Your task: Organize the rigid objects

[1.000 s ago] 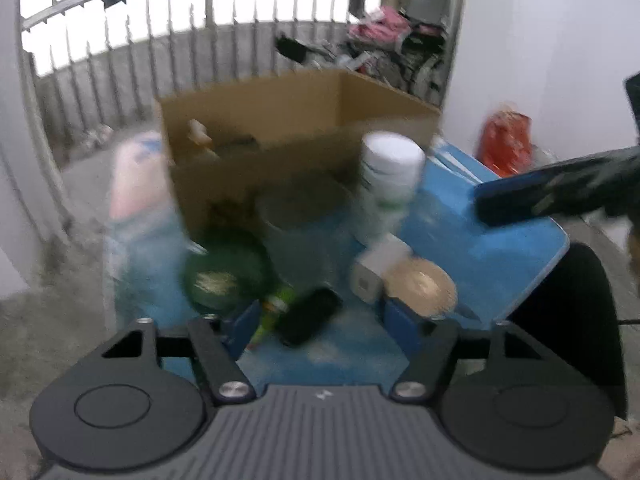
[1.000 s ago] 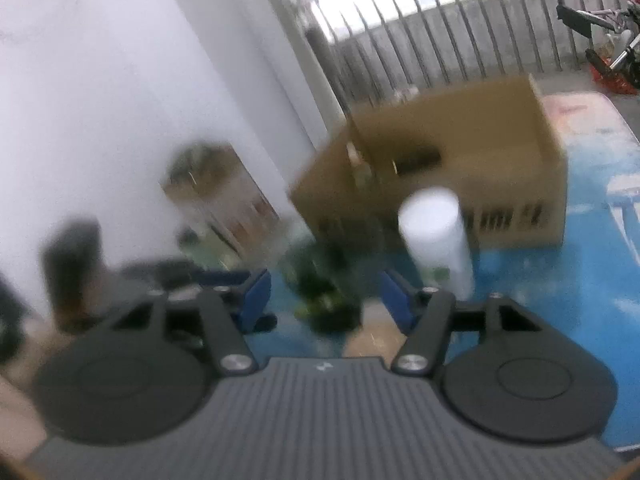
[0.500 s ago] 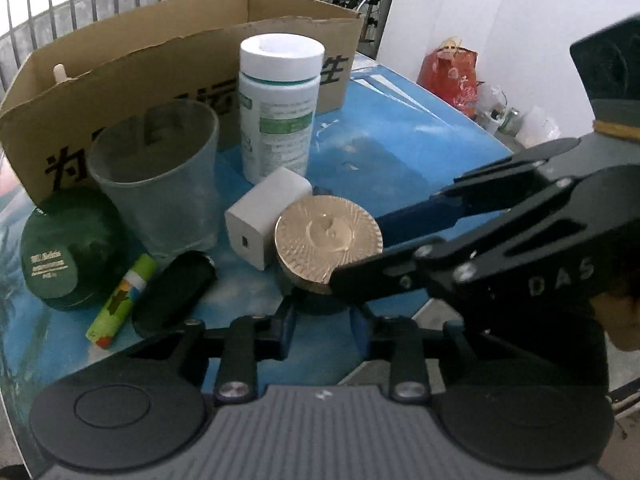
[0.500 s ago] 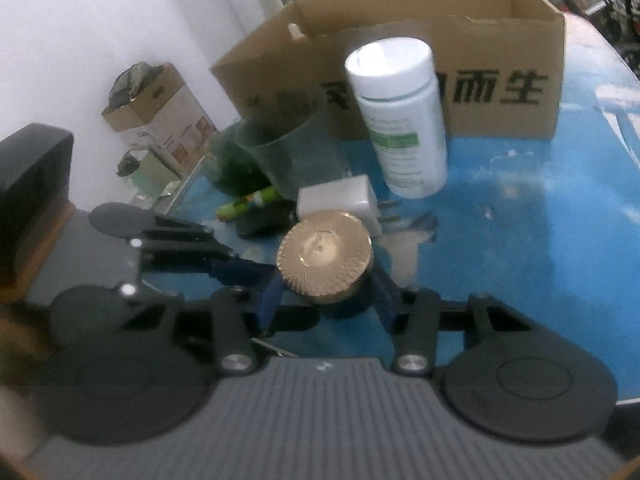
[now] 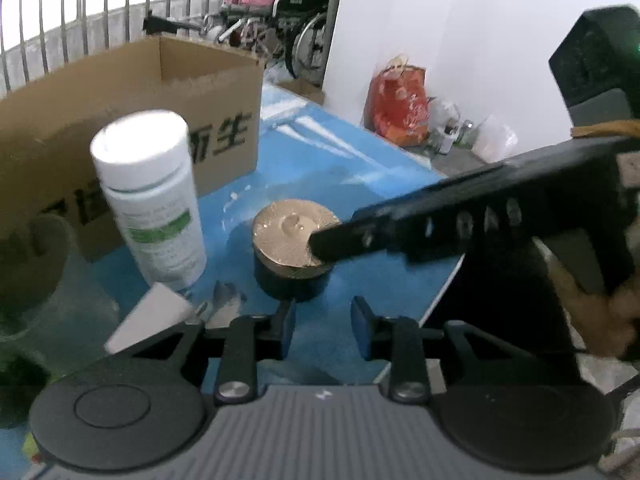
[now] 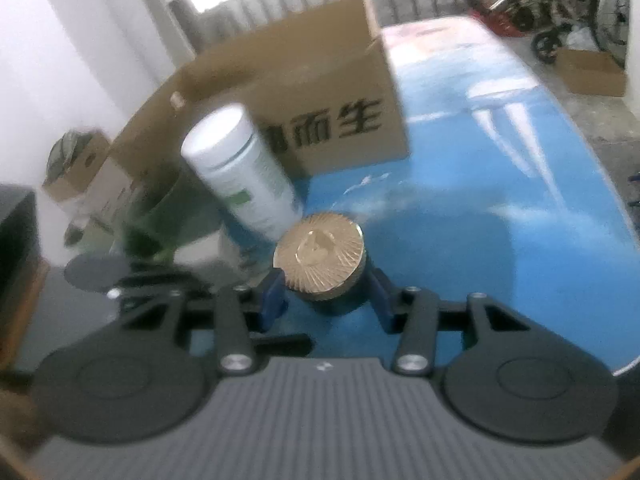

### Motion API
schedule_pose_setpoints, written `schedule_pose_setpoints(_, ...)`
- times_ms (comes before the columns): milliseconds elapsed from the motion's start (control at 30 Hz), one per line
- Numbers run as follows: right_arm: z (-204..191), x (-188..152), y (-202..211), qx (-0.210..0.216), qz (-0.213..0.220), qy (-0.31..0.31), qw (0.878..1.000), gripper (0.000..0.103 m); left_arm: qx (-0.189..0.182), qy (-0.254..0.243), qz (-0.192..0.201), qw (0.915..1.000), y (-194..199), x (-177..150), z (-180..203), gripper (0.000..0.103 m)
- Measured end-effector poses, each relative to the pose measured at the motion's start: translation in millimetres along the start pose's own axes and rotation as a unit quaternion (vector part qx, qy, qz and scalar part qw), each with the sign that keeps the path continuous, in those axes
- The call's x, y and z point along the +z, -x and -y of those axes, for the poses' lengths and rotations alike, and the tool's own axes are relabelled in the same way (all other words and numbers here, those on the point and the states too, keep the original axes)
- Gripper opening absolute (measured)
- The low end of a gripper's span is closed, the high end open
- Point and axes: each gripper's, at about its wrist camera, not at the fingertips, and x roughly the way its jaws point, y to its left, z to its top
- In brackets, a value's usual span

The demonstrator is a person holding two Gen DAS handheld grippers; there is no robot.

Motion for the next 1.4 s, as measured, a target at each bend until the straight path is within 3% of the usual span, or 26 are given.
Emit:
schedule_pose_setpoints(100, -3, 3, 22, 0.012, 0.032, -0.001, 0.999, 0.046, 0.047, 0.007, 0.013, 0.9988, 36, -12, -8, 0.044)
schedule_pose_setpoints(200, -20, 6, 34, 0.05, 0.062, 0.007, 0.997, 0.046, 0.095, 0.048, 0.013, 0.9943, 67, -29, -28, 0.044)
schedule_pose_setpoints(333, -49, 5, 15, 0.134, 0.033, 0.014, 0.99, 0.046, 0.158, 0.08, -0.009, 0.9842, 82, -50, -52, 0.044)
schedule_pose_setpoints(400, -63, 1, -5, 0.167, 0.002, 0.004, 0.986, 0.046, 0.169, 0.092, -0.015, 0.9811, 86, -57, -63, 0.044)
schedule_pose_setpoints(533, -88, -13, -43, 0.194, -0.062, -0.026, 0.979, 0.046, 0.166, 0.098, -0.025, 0.981, 78, -60, -72, 0.044)
schedule_pose_setpoints(667, -98, -19, -61, 0.18, -0.08, -0.041, 0.979, 0.046, 0.166, 0.095, -0.037, 0.9808, 56, -59, -76, 0.044)
schedule_pose_setpoints(1067, -77, -20, -67, 0.165, -0.088, -0.087, 0.979, 0.046, 0.146, 0.073, -0.037, 0.986, 36, -59, -78, 0.057)
schedule_pose_setpoints(1200, -71, -18, -68, 0.158, -0.088, -0.093, 0.979, 0.046, 0.083, 0.082, -0.041, 0.9923, 42, -60, -70, 0.058)
schedule_pose_setpoints(1400, -65, -19, -71, 0.15, -0.093, -0.098, 0.98, 0.046, 0.103, 0.077, -0.026, 0.9914, 46, -56, -69, 0.058)
